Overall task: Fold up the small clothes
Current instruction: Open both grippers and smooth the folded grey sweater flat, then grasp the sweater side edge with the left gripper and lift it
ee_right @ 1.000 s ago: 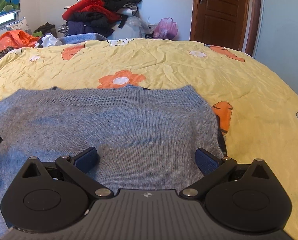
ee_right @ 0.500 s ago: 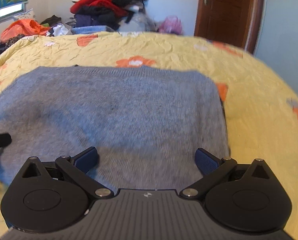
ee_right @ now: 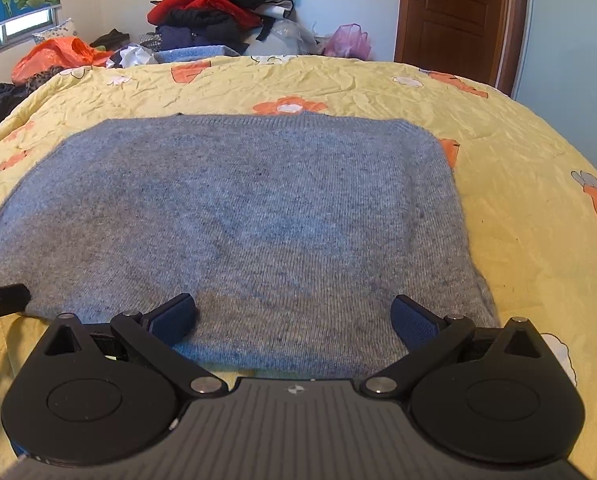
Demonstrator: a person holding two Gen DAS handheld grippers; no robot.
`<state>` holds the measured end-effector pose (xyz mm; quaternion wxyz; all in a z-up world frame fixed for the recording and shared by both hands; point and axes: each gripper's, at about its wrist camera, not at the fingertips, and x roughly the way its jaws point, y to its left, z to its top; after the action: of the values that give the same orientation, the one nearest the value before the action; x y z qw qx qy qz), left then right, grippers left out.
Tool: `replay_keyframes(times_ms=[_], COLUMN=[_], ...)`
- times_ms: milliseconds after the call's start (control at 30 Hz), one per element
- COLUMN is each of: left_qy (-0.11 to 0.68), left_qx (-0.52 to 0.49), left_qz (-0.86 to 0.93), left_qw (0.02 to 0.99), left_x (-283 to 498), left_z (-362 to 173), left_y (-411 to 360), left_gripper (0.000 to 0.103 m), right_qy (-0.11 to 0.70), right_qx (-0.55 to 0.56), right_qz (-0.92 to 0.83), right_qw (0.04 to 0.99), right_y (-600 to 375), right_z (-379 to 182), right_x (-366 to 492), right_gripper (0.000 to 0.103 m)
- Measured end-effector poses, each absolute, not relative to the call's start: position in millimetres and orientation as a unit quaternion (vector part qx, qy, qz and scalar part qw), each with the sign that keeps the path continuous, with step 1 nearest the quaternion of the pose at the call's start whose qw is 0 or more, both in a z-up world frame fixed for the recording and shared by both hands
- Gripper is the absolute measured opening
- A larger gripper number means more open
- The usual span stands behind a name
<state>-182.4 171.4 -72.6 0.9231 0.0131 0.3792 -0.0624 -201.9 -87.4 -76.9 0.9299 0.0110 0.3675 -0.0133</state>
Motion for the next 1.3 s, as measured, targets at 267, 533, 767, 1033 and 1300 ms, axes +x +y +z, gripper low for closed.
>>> replay_keyframes(times_ms=[267,533,767,1033,1300], left_qy=[0.343,0.362,0.374,0.340,0.323], left_qx=[-0.021,0.027,-0.008,-0.162,-0.338], left_qz=[-0.074,-0.064,-0.066,-0.083,-0.108], left_qw=[0.936,0.930,0.925,0.923,0.877], left_x=[-178.1,-158.0,-168.3,-207.1,-190.7], left_z=[-47.6,-81.3,-74.8,-77.1,-80.7], left_y=[173.7,155.0,169.4,231.7,302.7], left_gripper=[0.103,0.103,0.103,0.103,0.103], right_qy=[0.368,0.384,0.406,0.356,0.342], right_qx=[0.031,0.016,0.009,0.017,-0.064], right_qz=[-0.003,0.006,0.006,0.072,0.114], right_qw=[0.929,0.923,0.914,0.931,0.931], right_y=[-85.7,-67.9,-60.3,-16.9,56.9], right_z=[-64.7,-69.9,-67.5,-38.4,-22.5], right_x=[-193.2,-150.6,-143.0,-124.0,-83.5], right_gripper=[0.103,0.103,0.103,0.103,0.099])
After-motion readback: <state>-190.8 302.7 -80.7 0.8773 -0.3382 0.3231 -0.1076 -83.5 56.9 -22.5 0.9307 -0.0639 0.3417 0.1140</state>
